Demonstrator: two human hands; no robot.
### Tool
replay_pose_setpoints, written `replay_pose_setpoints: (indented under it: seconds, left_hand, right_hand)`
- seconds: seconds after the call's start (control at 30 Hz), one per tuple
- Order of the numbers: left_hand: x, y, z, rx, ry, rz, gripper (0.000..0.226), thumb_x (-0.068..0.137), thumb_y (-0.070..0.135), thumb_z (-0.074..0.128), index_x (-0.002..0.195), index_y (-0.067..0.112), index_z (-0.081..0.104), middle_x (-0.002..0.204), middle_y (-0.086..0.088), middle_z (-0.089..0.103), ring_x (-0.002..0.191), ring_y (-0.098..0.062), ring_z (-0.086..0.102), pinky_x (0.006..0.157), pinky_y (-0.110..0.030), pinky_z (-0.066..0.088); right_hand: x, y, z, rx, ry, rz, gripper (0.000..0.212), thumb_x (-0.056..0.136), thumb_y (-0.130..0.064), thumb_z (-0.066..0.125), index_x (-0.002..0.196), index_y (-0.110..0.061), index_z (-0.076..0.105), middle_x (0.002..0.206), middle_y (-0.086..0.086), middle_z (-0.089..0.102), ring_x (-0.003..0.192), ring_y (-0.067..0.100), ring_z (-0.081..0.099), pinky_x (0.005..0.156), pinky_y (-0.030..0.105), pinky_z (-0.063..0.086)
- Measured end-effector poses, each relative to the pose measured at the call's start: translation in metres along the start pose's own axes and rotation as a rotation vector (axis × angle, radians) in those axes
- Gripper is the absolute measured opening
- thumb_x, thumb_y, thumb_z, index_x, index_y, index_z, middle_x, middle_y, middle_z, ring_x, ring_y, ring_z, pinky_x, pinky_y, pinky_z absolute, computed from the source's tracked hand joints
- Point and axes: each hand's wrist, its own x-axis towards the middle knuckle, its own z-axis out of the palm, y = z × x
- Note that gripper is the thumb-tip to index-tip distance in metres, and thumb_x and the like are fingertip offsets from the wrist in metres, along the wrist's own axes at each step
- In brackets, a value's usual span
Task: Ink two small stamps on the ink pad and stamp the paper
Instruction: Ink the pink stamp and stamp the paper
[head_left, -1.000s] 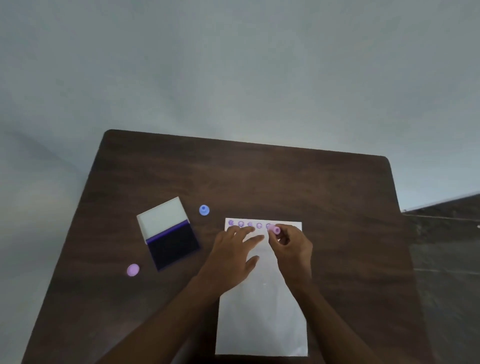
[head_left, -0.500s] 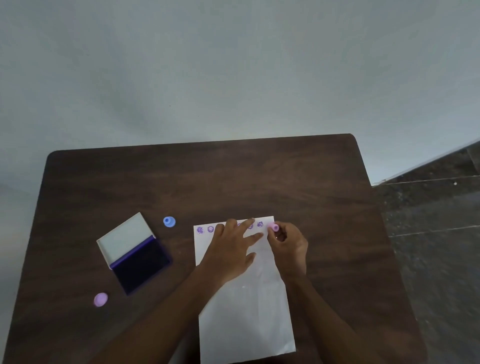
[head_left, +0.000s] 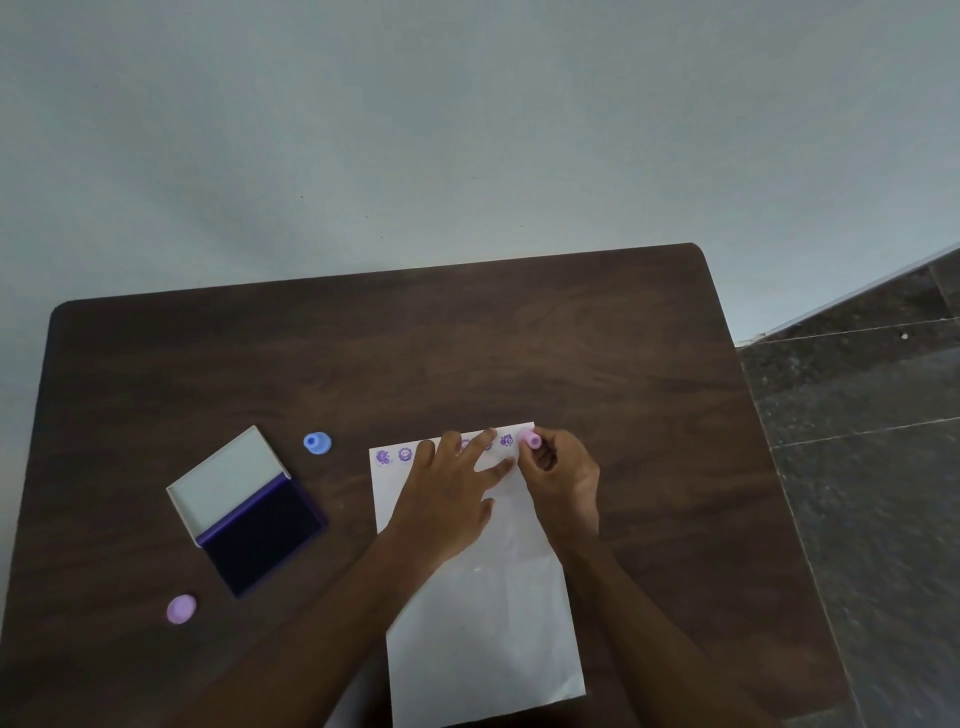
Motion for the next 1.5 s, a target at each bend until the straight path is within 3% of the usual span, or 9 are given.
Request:
replay_pose_setpoints:
  seconds: [0.13, 0.27, 0.43, 0.57, 0.7, 1.03, 1.37, 1.5]
  left_hand:
    - [-0.0010, -0.0015, 0.0017, 0.041, 0.010, 0.004, 0.060, 0.081, 0.043, 0.068, 0.137, 0.037, 0.047, 0.149, -0.001, 0.045, 0.121, -0.029, 0.053, 0.098, -0.047, 0.044]
    - [-0.0003, 0.0001, 0.0018, 0.047, 0.012, 0.001, 0.060, 0.081, 0.043, 0.067, 0.138, 0.037, 0.047, 0.150, -0.001, 0.043, 0.122, -0.030, 0.052, 0.099, -0.047, 0.044]
    - [-0.0013, -0.0002, 0.0018, 0.029, 0.023, -0.003, 0.060, 0.085, 0.042, 0.064, 0.141, 0.037, 0.042, 0.154, 0.000, 0.037, 0.127, -0.030, 0.047, 0.103, -0.047, 0.040]
    - [-0.0010, 0.0014, 0.0004, 0.020, 0.016, -0.013, 0.060, 0.089, 0.043, 0.059, 0.144, 0.038, 0.035, 0.158, 0.001, 0.029, 0.133, -0.029, 0.041, 0.108, -0.047, 0.035]
    - [-0.0003, 0.0003, 0.0017, 0.029, 0.018, -0.007, 0.060, 0.083, 0.042, 0.065, 0.139, 0.037, 0.044, 0.153, 0.000, 0.038, 0.126, -0.029, 0.048, 0.103, -0.048, 0.040]
    - [0.0003, 0.0002, 0.0017, 0.040, 0.020, 0.004, 0.059, 0.085, 0.042, 0.063, 0.139, 0.038, 0.043, 0.155, 0.000, 0.035, 0.127, -0.029, 0.046, 0.103, -0.049, 0.039]
    - [-0.0010, -0.0006, 0.0009, 0.011, 0.007, -0.003, 0.058, 0.088, 0.040, 0.059, 0.142, 0.038, 0.038, 0.158, 0.001, 0.028, 0.131, -0.029, 0.041, 0.107, -0.048, 0.035]
    - [-0.0008, 0.0021, -0.0021, 0.008, -0.001, -0.018, 0.059, 0.090, 0.034, 0.057, 0.144, 0.038, 0.034, 0.159, 0.003, 0.024, 0.132, -0.027, 0.038, 0.108, -0.047, 0.032]
  right_hand:
    - [0.0005, -0.0002, 0.0007, -0.010, 0.015, -0.023, 0.023, 0.091, -0.030, 0.060, 0.097, -0.009, 0.066, 0.097, 0.007, 0.070, 0.079, 0.012, 0.060, 0.077, 0.023, 0.054]
    - [0.0018, 0.0006, 0.0020, -0.017, 0.005, -0.012, 0.024, 0.090, -0.030, 0.060, 0.099, -0.009, 0.066, 0.100, 0.007, 0.070, 0.080, 0.010, 0.058, 0.072, 0.007, 0.043]
    - [0.0041, 0.0015, 0.0035, -0.008, -0.015, 0.000, 0.026, 0.089, -0.033, 0.061, 0.104, -0.012, 0.064, 0.105, 0.007, 0.069, 0.085, 0.012, 0.060, 0.076, 0.013, 0.048]
    - [0.0061, 0.0005, 0.0041, 0.001, -0.041, 0.017, 0.028, 0.088, -0.034, 0.062, 0.108, -0.013, 0.062, 0.106, 0.002, 0.066, 0.080, 0.006, 0.058, 0.071, 0.004, 0.044]
    - [0.0083, 0.0020, 0.0044, -0.028, -0.008, -0.020, 0.026, 0.087, -0.033, 0.064, 0.103, -0.012, 0.064, 0.104, 0.005, 0.068, 0.082, 0.010, 0.060, 0.076, 0.015, 0.052]
    - [0.0076, 0.0005, 0.0034, 0.005, -0.037, 0.025, 0.025, 0.088, -0.034, 0.063, 0.103, -0.014, 0.063, 0.103, 0.003, 0.067, 0.078, 0.007, 0.058, 0.070, 0.007, 0.045]
    - [0.0082, -0.0024, 0.0060, -0.026, 0.013, 0.019, 0.022, 0.088, -0.032, 0.063, 0.098, -0.013, 0.065, 0.098, 0.004, 0.069, 0.080, 0.013, 0.063, 0.076, 0.025, 0.057]
    - [0.0092, -0.0076, 0.0064, -0.063, 0.015, 0.033, 0.023, 0.090, -0.035, 0.059, 0.093, -0.013, 0.065, 0.094, 0.004, 0.069, 0.076, 0.013, 0.062, 0.068, 0.016, 0.051]
